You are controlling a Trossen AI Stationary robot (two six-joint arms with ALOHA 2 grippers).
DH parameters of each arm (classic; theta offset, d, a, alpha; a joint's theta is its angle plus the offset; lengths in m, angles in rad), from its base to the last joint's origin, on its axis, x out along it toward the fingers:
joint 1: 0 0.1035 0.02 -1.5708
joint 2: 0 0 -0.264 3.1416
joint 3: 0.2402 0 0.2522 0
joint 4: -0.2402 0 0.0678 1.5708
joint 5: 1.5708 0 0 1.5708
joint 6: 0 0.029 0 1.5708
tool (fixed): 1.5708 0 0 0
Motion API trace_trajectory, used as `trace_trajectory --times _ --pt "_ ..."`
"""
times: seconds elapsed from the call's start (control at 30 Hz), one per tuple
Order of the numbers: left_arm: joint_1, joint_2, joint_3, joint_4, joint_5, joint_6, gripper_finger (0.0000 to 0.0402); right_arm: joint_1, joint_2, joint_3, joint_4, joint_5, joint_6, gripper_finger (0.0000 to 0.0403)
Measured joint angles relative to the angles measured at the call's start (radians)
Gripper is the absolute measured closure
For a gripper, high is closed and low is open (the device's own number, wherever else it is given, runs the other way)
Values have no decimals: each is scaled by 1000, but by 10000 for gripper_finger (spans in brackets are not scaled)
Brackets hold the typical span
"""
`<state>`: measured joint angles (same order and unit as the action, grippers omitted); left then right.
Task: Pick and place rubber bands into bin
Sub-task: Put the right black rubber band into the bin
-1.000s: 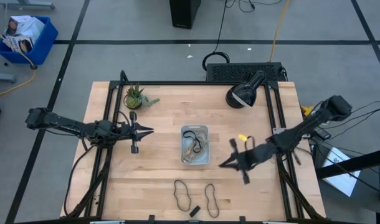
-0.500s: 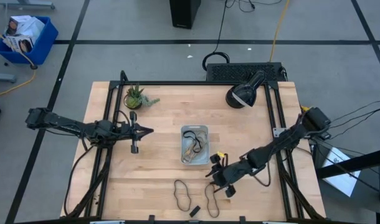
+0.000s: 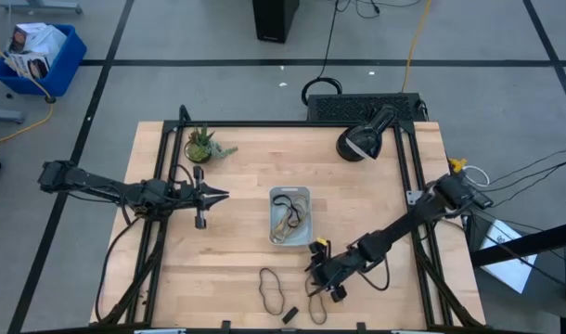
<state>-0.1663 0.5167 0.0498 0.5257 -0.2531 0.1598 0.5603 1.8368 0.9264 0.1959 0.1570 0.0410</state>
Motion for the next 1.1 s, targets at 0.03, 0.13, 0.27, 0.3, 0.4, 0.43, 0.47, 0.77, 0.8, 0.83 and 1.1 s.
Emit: trace_trajectory --times 0.03,0.13,0.27,0.3,0.4,0.43,0.47,0.77,0.8,0.83,1.1 --pt "0 0 0 0 0 -1 355 -3 12 0 9 -2 0 219" --pt "0 0 0 0 0 6 351 -10 40 0 25 -4 0 227" --pt "0 0 0 -8 0 14 349 -17 55 0 24 -45 5 237" --pt "0 0 0 -9 0 14 350 -20 56 1 24 -55 10 240" --pt "0 0 0 -13 0 14 349 -29 57 2 6 -91 12 256" --pt "0 0 0 -16 0 14 349 -32 57 2 -3 -104 13 265" --pt "0 0 0 -16 0 14 348 -32 57 2 -10 -108 14 277" --pt "0 0 0 -15 0 12 362 -39 38 0 -27 -135 -14 394" --pt "0 0 0 -16 0 12 365 -42 27 0 -33 -128 -20 397" --pt "0 0 0 -17 0 12 367 -45 10 -2 -48 -117 -27 399" --pt "0 0 0 -46 -10 16 381 -100 -225 -27 17 -56 -176 401"
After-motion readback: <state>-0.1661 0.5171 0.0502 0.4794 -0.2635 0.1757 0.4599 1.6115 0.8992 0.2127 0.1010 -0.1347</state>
